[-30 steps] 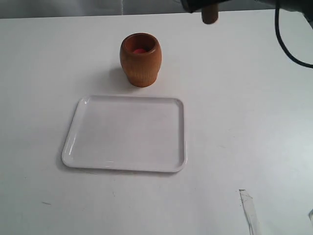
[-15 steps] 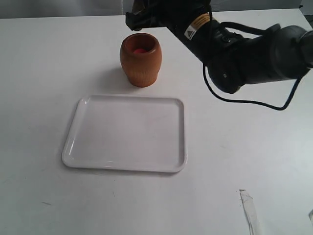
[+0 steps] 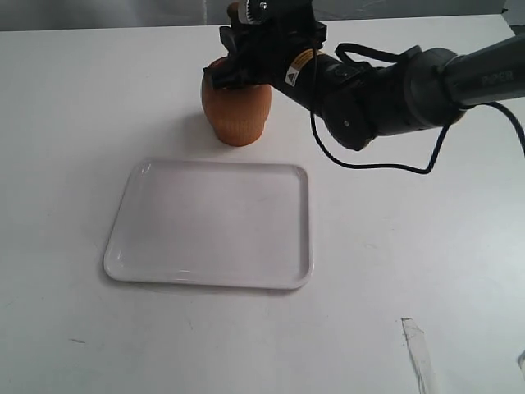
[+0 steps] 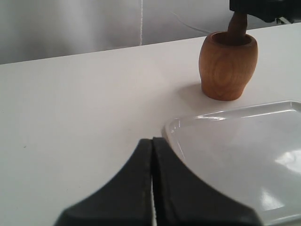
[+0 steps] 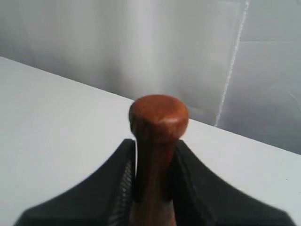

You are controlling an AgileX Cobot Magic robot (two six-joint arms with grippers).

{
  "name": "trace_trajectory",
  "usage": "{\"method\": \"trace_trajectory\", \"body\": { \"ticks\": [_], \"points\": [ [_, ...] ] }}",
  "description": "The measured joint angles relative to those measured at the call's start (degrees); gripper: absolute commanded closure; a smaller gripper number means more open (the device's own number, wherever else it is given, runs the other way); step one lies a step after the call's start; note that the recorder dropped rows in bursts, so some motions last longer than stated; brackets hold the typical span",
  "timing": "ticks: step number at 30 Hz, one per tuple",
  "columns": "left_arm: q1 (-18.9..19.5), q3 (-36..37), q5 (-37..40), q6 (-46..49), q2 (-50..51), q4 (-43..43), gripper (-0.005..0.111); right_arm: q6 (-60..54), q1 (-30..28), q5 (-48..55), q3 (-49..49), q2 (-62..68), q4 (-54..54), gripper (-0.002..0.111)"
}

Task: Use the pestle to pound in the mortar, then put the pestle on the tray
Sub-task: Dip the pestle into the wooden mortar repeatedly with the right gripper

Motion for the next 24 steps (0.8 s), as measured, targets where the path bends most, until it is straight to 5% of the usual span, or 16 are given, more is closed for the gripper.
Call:
{"method": "trace_trajectory", "body": {
  "ticks": [14, 24],
  "points": [
    [0.00, 0.00, 0.00, 0.00, 0.00, 0.00, 0.107, -2.30, 0.00, -10.07, 0.10, -11.74, -0.46, 0.108],
    [0.00, 0.00, 0.00, 0.00, 0.00, 0.00, 0.107, -1.46, 0.23, -4.49, 0.10, -1.18, -1.24, 0.108]
  ]
}}
